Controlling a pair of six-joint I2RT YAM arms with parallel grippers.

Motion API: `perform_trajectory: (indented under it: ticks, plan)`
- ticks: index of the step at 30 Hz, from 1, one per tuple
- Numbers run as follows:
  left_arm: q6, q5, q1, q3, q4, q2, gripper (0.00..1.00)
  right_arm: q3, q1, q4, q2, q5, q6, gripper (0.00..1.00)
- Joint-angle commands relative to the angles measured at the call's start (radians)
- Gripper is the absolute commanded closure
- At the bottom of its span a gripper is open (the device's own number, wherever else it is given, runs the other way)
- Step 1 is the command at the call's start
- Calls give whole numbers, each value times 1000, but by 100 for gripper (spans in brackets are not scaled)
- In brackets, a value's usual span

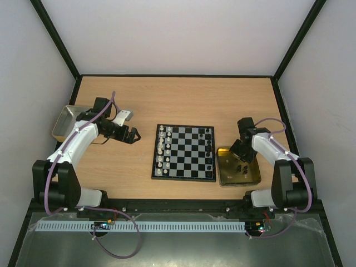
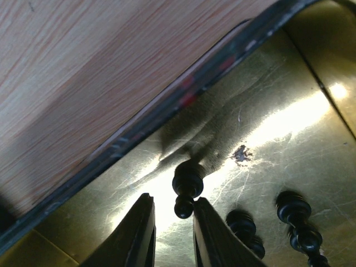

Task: Set up the chess pieces on the board
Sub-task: Pick up the chess piece from the storage box.

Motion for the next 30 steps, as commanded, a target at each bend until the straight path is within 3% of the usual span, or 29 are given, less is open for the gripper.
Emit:
perform_trajectory:
  ticks: [1,10,15,20,25,30]
  plan:
    - [-4,3,-6,-12,4,-5,1,-27,-6,-10,-21,21,-4,85]
    - [-4,1,-6,-12,5,-14,1,4,-6,-34,-21,43,-19,97]
    - [-4,1,-6,-15,8,-15,1,86,7,-106,-46,82,-44,98]
    - [-4,3,-6,-15,8,-15,1,150,116,-141,-53,92,-22,98]
    - [-4,5,-6,-16,8,-15,1,291,296,-177,37,124,-14,98]
    - [-6,1,-6,-16,10,-23,1,409,393,-181,124,99,-20,98]
